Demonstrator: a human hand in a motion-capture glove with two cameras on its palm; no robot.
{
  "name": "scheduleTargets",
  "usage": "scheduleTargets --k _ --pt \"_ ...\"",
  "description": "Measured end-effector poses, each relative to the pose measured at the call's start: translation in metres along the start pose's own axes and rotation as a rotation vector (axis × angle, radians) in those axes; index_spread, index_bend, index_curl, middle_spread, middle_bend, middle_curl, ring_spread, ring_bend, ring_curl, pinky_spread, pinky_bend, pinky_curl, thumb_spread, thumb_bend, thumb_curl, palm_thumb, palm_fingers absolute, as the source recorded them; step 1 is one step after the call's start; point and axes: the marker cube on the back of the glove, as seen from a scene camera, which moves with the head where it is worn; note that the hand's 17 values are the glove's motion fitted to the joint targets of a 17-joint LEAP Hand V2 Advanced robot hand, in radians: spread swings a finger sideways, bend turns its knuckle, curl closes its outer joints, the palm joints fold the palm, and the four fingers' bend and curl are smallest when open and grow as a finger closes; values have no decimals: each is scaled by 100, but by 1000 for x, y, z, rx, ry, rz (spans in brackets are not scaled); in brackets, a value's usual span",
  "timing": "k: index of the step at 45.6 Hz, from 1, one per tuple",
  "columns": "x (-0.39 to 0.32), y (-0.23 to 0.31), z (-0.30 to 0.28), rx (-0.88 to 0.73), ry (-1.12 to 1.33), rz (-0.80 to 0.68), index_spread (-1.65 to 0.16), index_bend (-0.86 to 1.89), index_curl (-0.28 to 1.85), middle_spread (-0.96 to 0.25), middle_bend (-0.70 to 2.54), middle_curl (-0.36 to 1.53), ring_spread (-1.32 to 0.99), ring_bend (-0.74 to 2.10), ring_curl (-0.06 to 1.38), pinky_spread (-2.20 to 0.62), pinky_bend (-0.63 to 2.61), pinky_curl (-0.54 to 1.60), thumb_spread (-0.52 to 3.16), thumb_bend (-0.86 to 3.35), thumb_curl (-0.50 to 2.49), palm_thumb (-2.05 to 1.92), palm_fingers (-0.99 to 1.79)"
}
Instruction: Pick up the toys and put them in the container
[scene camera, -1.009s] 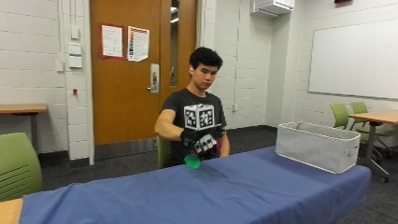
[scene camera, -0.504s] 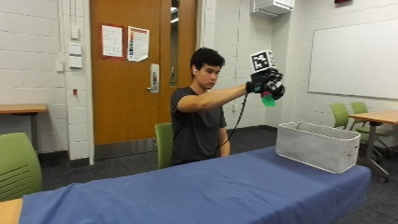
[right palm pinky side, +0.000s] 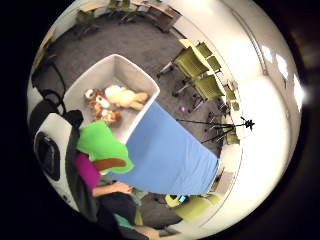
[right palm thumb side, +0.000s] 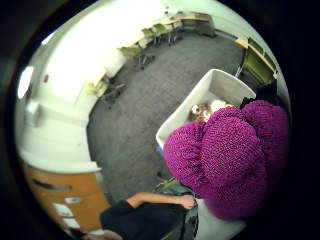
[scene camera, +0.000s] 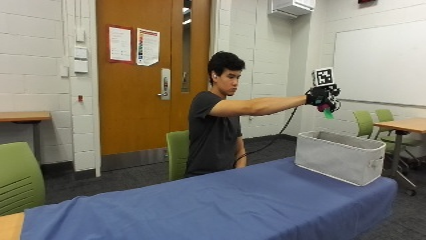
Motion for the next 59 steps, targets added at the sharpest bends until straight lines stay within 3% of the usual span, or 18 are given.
scheduleTargets --k 7,11,12,14,17,21,26,33,37,41,45,50,59 --pt "10 -3 29 -53 229 -90 -41 38 89 -40 84 67 -43 108 48 -49 75 37 59 10 93 62 117" --pt "8 -3 39 -143 189 9 -41 34 90 -41 81 66 -43 109 48 -48 76 37 60 7 93 58 111" --pt "7 -3 41 -163 165 51 -40 16 85 -41 74 63 -43 112 49 -48 84 40 72 -2 87 45 97" --pt "11 -2 41 -180 169 115 -32 -12 80 -36 65 62 -43 111 51 -44 90 44 80 -16 76 19 30" --pt "27 4 38 -181 247 166 -24 0 77 -27 55 60 -36 95 50 -37 94 48 83 -15 68 2 -19" --pt "41 18 28 -178 244 253 -19 1 61 -20 49 55 -34 83 40 -31 93 41 87 -10 61 -6 -14" --pt "64 49 19 -192 204 241 -16 9 55 -15 44 51 -30 74 34 -25 91 38 91 -10 53 -11 -13" --pt "38 105 18 -196 320 301 -14 16 51 -10 37 49 -26 64 31 -17 78 35 92 -18 40 -26 -15" --pt "46 151 12 -165 242 257 -14 17 51 -8 35 47 -23 55 29 -13 72 33 91 -18 34 -26 -14" --pt "74 195 13 -142 301 370 -15 17 50 -7 32 46 -22 48 27 -11 68 32 90 -18 28 -27 -12" --pt "94 233 13 -141 228 302 -15 17 49 -7 30 46 -21 44 26 -10 64 31 89 -18 24 -27 -10" --pt "126 262 20 -141 236 528 -15 17 48 -6 27 45 -21 40 25 -8 60 30 89 -17 20 -26 -7" --pt "144 294 27 -166 210 573 -16 17 46 -6 24 44 -21 36 25 -8 55 30 88 -17 14 -26 -5"
